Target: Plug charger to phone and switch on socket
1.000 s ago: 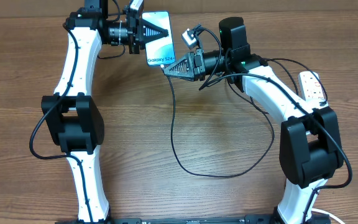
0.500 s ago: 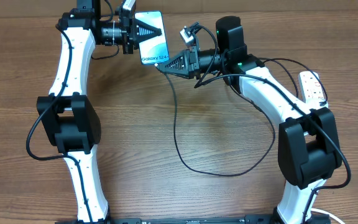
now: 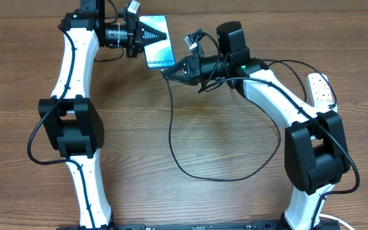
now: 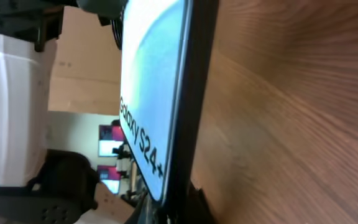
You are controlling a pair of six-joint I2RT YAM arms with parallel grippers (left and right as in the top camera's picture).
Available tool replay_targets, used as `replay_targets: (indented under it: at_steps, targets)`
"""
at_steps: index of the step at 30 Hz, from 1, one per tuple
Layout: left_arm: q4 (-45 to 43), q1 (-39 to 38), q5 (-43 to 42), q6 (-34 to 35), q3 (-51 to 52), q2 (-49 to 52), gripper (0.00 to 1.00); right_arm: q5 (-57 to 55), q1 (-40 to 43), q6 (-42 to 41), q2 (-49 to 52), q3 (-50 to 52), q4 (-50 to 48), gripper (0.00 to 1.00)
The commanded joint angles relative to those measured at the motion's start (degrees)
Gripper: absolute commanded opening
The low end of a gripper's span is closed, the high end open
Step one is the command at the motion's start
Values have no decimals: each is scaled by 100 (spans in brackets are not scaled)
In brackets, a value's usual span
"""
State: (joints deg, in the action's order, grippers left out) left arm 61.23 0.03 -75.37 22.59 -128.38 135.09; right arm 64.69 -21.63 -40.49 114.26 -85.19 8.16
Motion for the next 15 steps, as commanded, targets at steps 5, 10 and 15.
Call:
replay_targets:
  at_steps: [5,10,15]
  targets:
    - [-13,-48,-192,33,-116,-94,4,-393,-50,-170,-164,-103,-247,4]
    - [-31,44,258,13,-116,-94,4,-782,-48,306,-164,-103,592,4]
    - [234,179,798,11,-116,-94,4,-2256,17,1311,-164,-103,2356,4]
